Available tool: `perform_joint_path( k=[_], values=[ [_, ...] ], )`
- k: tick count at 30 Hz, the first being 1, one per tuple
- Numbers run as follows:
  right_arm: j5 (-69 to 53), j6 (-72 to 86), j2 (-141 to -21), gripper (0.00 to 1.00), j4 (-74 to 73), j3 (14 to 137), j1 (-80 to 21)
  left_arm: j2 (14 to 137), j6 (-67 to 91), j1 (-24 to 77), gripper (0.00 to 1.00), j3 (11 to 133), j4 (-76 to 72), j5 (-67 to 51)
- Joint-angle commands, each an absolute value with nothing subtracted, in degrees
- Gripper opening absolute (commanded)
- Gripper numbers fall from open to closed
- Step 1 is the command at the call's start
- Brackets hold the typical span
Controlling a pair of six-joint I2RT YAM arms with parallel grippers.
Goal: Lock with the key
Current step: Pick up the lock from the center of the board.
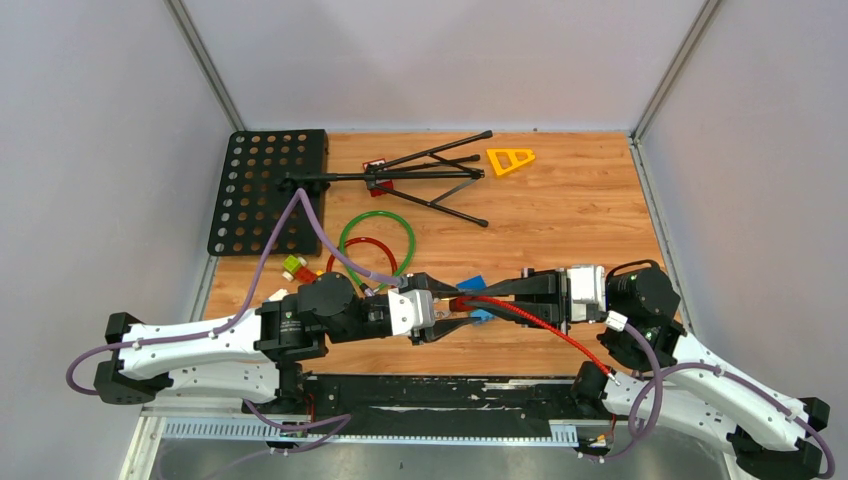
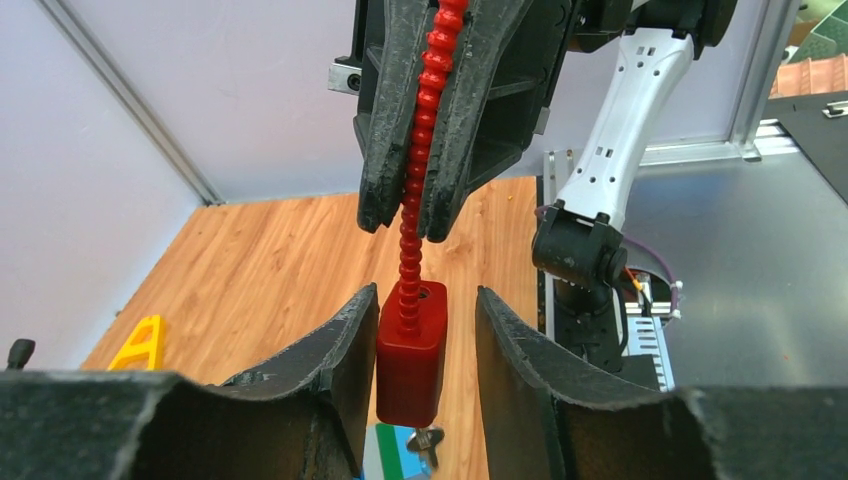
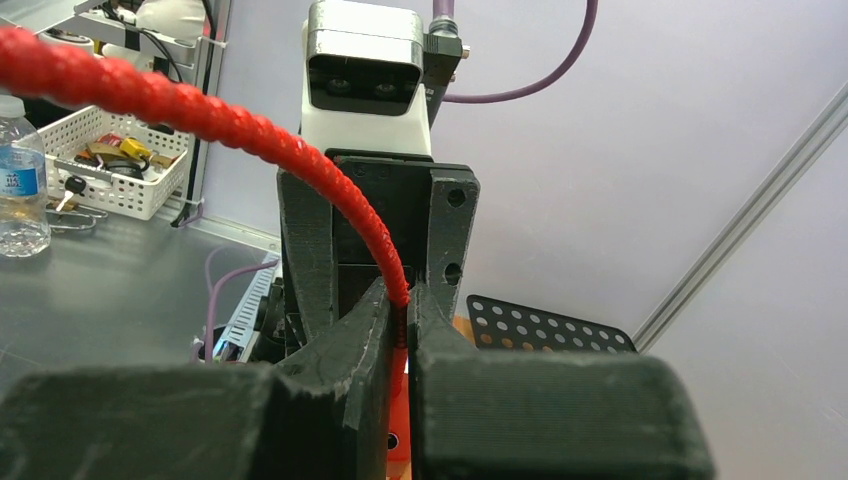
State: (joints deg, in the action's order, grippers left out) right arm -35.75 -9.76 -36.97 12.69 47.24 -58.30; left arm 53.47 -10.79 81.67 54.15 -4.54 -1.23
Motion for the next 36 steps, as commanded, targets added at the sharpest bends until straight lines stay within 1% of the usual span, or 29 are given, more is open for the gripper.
perform_joint_path(
  k=[1, 4, 6, 7, 10, 11, 17, 21, 22, 23, 26, 32, 34, 36],
  values=[
    [-34.5, -10.4, -36.3, 0.00, 13.8, 49.2, -58.3, 53.5, -11.5, 81.8, 0.45, 55.0, -6.5, -1.7],
    [-34.5, -10.3, -36.2, 0.00, 13.8, 49.2, -58.3, 53.4, -11.5, 81.8, 0.41, 55.0, -6.2, -1.9],
    [-34.5, -10.3, -36.3, 0.00, 13.8, 49.2, -58.3, 53.4, -11.4, 81.8, 0.36, 54.9, -6.1, -1.9],
    [-34.5, -10.3, -36.3, 0.00, 13.9, 49.1, -58.3, 53.4, -11.5, 81.8, 0.31, 54.9, -6.1, -2.1],
    [-34.5, -10.2, -36.3, 0.00, 13.9, 49.1, -58.3, 53.6, -11.8, 81.8, 0.01, 55.3, -5.5, -2.1],
    [-34.5, -10.2, -36.3, 0.00, 13.9, 49.1, -58.3, 53.6, -11.9, 81.8, 0.00, 55.5, -5.1, -1.7],
    [-34.2, -9.9, -36.0, 0.00, 14.4, 49.0, -58.2, 53.6, -12.0, 81.8, 0.01, 55.6, -5.0, -1.8],
    [-34.2, -9.8, -36.0, 0.00, 14.7, 49.1, -58.2, 53.9, -11.6, 81.8, 0.33, 55.6, -4.7, -1.6],
    [-34.2, -9.8, -36.0, 0.00, 14.6, 49.0, -58.3, 53.9, -11.6, 81.8, 0.37, 55.6, -4.7, -1.7],
    [-34.3, -9.8, -36.0, 0.00, 14.6, 49.0, -58.2, 53.8, -11.4, 81.8, 0.39, 55.6, -4.7, -1.8],
    [-34.3, -9.8, -36.1, 0.00, 14.6, 48.9, -58.3, 53.9, -11.5, 81.8, 0.40, 55.7, -4.7, -1.7],
    [-34.2, -9.9, -36.0, 0.00, 14.5, 48.8, -58.3, 54.0, -11.8, 81.8, 0.39, 55.9, -4.3, -1.6],
    [-34.1, -9.9, -35.9, 0.00, 14.4, 48.8, -58.3, 54.1, -11.8, 81.8, 0.37, 56.0, -4.3, -1.6],
    [-34.1, -9.9, -36.0, 0.00, 14.4, 48.7, -58.3, 54.1, -11.9, 81.8, 0.29, 56.1, -4.3, -1.8]
  ],
)
